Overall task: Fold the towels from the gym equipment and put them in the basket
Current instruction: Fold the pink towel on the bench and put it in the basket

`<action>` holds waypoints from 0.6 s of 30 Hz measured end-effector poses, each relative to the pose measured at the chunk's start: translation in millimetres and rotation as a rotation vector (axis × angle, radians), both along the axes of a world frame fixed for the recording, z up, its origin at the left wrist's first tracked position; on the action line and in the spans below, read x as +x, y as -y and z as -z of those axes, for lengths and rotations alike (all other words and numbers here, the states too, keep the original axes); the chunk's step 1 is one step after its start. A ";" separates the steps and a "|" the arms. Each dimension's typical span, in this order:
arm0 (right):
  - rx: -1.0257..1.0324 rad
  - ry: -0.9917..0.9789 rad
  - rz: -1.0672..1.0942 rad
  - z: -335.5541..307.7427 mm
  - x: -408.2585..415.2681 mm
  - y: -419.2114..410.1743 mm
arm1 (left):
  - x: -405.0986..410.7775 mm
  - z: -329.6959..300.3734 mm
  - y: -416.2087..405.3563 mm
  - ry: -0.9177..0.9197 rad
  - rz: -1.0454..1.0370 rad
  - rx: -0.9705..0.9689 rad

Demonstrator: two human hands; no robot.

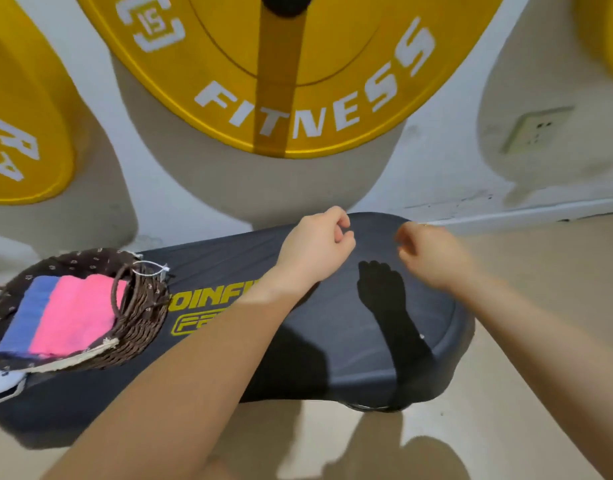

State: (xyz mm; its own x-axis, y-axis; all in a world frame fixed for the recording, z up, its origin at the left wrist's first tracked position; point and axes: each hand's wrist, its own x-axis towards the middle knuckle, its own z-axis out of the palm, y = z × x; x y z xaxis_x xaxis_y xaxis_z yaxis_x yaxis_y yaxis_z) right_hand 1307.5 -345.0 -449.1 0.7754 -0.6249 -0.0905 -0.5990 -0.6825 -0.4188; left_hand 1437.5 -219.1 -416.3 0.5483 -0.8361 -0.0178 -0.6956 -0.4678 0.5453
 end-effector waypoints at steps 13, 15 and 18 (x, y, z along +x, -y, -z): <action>0.163 -0.248 0.149 -364.2 -124.2 -34.5 | -66.3 -342.8 11.1 -0.095 0.261 0.206; 0.169 -0.294 0.192 -400.7 -141.1 -61.5 | -74.8 -377.2 -2.5 -0.082 0.344 0.215; 0.196 -0.272 0.348 -432.9 -165.8 -106.4 | -90.7 -408.9 -24.6 -0.095 0.497 0.239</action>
